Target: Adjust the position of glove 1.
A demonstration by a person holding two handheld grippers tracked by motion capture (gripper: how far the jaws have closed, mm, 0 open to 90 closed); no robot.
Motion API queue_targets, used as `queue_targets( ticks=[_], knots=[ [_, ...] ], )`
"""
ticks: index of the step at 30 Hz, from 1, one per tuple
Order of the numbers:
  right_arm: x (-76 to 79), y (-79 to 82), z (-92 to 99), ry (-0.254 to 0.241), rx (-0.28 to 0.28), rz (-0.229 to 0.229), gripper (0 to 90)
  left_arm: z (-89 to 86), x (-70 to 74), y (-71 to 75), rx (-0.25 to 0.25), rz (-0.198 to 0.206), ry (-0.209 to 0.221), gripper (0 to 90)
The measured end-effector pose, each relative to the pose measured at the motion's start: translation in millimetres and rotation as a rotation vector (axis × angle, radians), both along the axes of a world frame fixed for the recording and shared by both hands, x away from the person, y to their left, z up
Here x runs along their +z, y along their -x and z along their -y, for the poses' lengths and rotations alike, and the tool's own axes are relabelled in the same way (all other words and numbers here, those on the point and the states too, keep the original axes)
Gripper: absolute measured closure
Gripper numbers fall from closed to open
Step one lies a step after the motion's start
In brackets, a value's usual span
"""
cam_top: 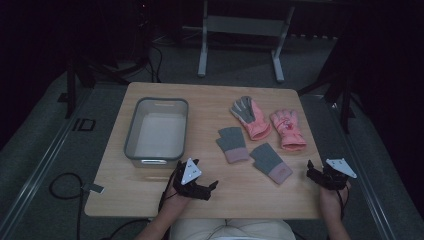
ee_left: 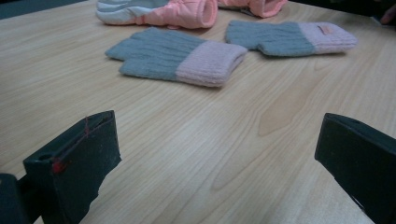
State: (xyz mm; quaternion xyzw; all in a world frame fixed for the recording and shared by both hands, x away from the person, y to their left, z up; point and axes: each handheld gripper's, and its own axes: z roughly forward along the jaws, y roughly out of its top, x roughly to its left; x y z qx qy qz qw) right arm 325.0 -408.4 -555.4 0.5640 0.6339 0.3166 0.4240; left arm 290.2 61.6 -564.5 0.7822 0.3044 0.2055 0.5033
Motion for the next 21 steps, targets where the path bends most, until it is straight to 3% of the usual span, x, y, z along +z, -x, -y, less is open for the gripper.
queue_targets(
  ticks=[14,21],
  knots=[
    [0.2,0.3,1.1,-0.012,-0.007,0.002,12.3,2.3,0.0,-0.1,0.003,-0.001,-0.019,0.0],
    [0.6,1.0,3.3,-0.057,0.0,-0.026,12.1,2.3,0.0,0.0,0.007,-0.001,-0.019,0.0]
  ],
)
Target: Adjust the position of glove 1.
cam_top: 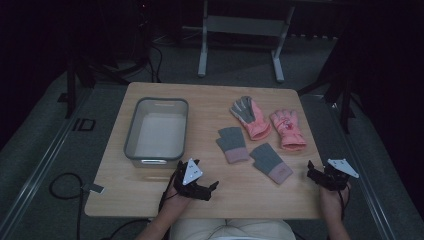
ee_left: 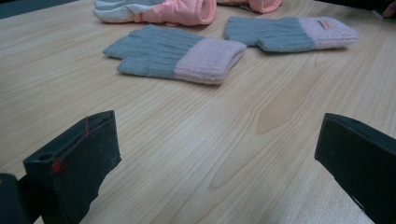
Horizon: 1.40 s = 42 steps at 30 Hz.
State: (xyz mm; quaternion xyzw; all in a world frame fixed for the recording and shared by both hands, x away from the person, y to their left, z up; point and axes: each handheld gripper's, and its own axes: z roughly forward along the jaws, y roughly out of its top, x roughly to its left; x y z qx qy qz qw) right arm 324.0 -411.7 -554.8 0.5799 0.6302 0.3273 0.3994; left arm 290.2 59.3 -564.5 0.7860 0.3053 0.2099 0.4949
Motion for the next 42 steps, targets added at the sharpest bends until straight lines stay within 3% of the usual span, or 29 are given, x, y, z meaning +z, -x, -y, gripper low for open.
queue_targets(
  ticks=[4,7,23,34,42],
  knots=[
    [1.9,-0.7,-0.1,-0.022,0.011,-0.018,11.8,-0.2,0.0,0.0,0.001,0.0,0.002,0.0],
    [9.4,1.2,-0.2,-0.083,0.036,-0.032,11.8,-0.4,0.0,-0.2,0.0,-0.001,0.002,0.0],
    [56.1,-0.1,-1.4,-0.048,0.024,0.062,11.9,0.2,0.0,0.2,0.007,0.001,-0.002,0.0],
    [95.5,-5.2,-20.3,-0.078,0.103,0.127,12.0,0.6,0.0,-0.2,0.008,-0.003,-0.005,0.0],
    [110.3,-13.0,-40.1,-0.076,0.166,0.137,12.4,0.4,0.1,-0.4,0.006,-0.004,-0.005,0.0]
  ],
)
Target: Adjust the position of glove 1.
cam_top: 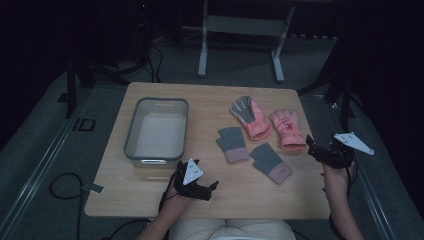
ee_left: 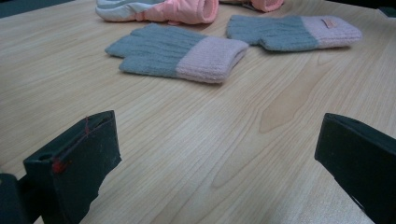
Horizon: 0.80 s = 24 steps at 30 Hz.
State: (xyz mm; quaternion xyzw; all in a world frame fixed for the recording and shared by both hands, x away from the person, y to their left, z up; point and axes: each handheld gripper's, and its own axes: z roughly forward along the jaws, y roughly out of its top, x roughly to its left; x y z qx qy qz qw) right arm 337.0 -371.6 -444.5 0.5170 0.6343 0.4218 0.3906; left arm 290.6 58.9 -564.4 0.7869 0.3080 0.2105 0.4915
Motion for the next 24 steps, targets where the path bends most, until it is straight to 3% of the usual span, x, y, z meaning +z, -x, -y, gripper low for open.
queue_targets(
  ticks=[8,12,18,20,24],
  knots=[
    [5.4,-4.9,-17.6,-0.01,0.062,-0.001,17.4,0.0,0.0,0.2,-0.001,0.004,0.001,0.0],
    [5.4,-11.1,-25.3,-0.015,0.119,-0.056,18.1,0.1,0.0,0.2,-0.001,0.002,0.001,0.0],
    [3.3,-18.3,-41.9,0.015,0.166,-0.066,13.8,-0.1,0.0,0.1,-0.003,0.003,-0.001,0.0],
    [2.3,-22.0,-47.3,0.01,0.191,-0.088,13.4,-0.2,0.1,0.0,-0.004,0.003,-0.003,0.0],
    [1.0,-26.6,-59.1,0.001,0.217,-0.076,11.6,-0.1,0.1,0.2,-0.005,0.004,-0.003,0.0]
  ],
)
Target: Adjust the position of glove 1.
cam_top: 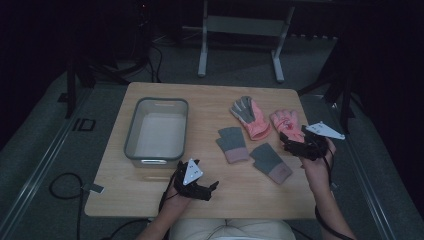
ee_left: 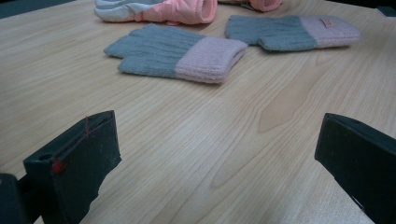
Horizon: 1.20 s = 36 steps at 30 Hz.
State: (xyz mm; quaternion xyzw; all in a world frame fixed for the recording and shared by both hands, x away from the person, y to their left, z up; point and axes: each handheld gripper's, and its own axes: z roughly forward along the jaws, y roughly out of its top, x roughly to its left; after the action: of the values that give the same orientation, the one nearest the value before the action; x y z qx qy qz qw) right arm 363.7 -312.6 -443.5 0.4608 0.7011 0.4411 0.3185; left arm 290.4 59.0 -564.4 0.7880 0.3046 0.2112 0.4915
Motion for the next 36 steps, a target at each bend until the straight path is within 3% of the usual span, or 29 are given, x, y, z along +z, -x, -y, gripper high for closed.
queue_targets(
  ticks=[5,13,21,26,32,36],
  knots=[
    [-2.6,-5.2,-16.0,-0.011,0.061,0.019,11.7,-0.1,-0.1,0.0,-0.001,0.0,0.004,0.0],
    [-11.7,-17.7,-42.9,-0.018,0.163,-0.027,18.6,0.1,0.0,0.2,-0.003,0.0,0.001,0.0],
    [-27.1,-30.7,-70.2,0.036,0.232,-0.032,29.0,0.5,0.0,0.0,-0.006,-0.002,-0.003,0.0],
    [-37.5,-42.2,-84.9,0.093,0.258,-0.093,34.7,0.4,0.0,0.0,-0.008,-0.002,-0.004,0.0],
    [-52.1,-59.2,-94.9,0.14,0.283,-0.167,51.0,0.1,0.0,-0.4,-0.008,-0.006,0.0,0.0],
    [-61.4,-70.2,-102.8,0.166,0.34,-0.213,55.3,-0.7,-0.1,-1.1,-0.007,-0.011,0.009,0.0]
  ],
)
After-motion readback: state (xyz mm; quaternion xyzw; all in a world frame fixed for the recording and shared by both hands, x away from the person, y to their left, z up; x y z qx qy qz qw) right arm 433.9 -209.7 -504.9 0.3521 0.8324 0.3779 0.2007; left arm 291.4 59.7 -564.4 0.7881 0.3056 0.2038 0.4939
